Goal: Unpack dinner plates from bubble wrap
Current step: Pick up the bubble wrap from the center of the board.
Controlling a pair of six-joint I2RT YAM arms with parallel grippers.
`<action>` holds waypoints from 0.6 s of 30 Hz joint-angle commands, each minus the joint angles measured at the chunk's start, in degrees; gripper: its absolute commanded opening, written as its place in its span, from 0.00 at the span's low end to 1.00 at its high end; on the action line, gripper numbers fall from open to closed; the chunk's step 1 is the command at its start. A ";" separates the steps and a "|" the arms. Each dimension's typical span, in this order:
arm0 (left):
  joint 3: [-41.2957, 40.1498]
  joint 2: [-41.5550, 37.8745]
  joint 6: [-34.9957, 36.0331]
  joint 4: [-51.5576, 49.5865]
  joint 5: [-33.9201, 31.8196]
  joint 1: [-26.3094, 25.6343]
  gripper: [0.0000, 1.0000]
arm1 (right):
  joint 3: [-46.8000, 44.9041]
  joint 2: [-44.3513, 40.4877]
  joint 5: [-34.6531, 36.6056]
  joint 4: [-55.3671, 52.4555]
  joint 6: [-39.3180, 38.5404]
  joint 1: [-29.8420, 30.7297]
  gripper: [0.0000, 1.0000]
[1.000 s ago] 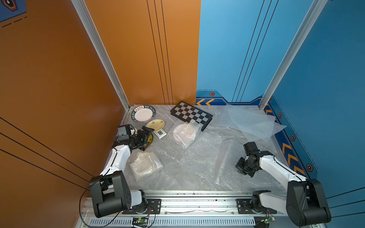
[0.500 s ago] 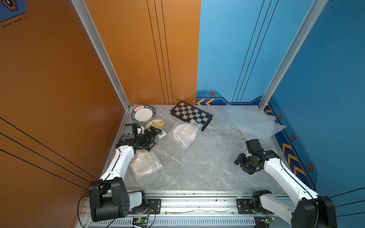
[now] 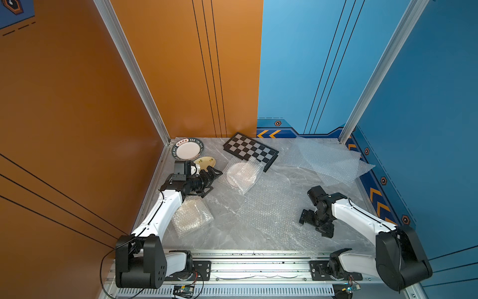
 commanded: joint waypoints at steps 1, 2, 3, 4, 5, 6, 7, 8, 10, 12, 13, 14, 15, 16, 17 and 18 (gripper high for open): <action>1.04 -0.77 1.10 -1.89 -1.26 -1.09 0.98 | 1.31 3.78 2.55 2.35 -0.12 1.99 1.00; 1.04 -1.02 1.27 -2.21 -1.43 -1.42 0.98 | 1.69 4.46 2.76 2.79 0.16 2.46 0.99; 0.85 -1.25 1.38 -2.54 -1.56 -1.72 0.98 | 2.06 5.26 3.15 3.17 0.50 2.96 0.97; 0.68 -1.40 1.46 -2.68 -1.69 -1.86 0.98 | 2.39 5.90 3.43 3.44 0.84 3.40 0.94; 0.42 -1.54 1.43 -2.81 -1.75 -1.87 0.98 | 2.51 6.44 3.56 3.70 1.04 3.71 0.92; 0.15 -1.58 1.38 -2.80 -1.78 -1.87 0.98 | 2.60 7.07 3.70 3.94 1.34 3.98 0.88; -0.05 -1.62 1.38 -2.77 -1.74 -1.84 0.98 | 2.61 7.56 3.71 4.06 1.47 4.21 0.84; -0.20 -1.65 1.38 -2.83 -1.73 -1.86 0.98 | 2.69 7.94 3.78 4.24 1.60 4.47 0.76; -0.29 -1.96 1.38 -2.94 -1.73 -1.86 0.98 | 2.95 8.04 3.89 4.34 1.88 4.78 0.60; -0.55 -2.32 1.39 -3.20 -1.74 -1.78 0.98 | 3.41 7.33 3.84 4.27 2.00 5.09 0.40; -0.68 -2.43 1.43 -3.25 -1.89 -1.78 0.98 | 3.70 6.95 3.67 4.18 2.01 5.22 0.31; -0.91 -2.52 1.47 -3.30 -1.85 -1.70 0.98 | 4.13 6.37 3.56 3.95 2.15 5.34 0.24; -1.16 -2.64 1.47 -3.29 -1.98 -1.69 0.98 | 4.62 5.71 3.56 3.52 2.41 5.59 0.19; -1.33 -2.69 1.47 -3.32 -1.94 -1.61 0.98 | 5.18 5.06 3.70 3.02 2.67 5.90 0.15; -1.39 -2.71 1.39 -3.30 -2.04 -1.60 0.98 | 6.08 4.29 3.97 2.31 3.00 6.39 0.10; -1.57 -2.73 1.40 -3.30 -2.08 -1.58 0.98 | 7.26 3.36 4.46 1.47 3.16 7.02 0.03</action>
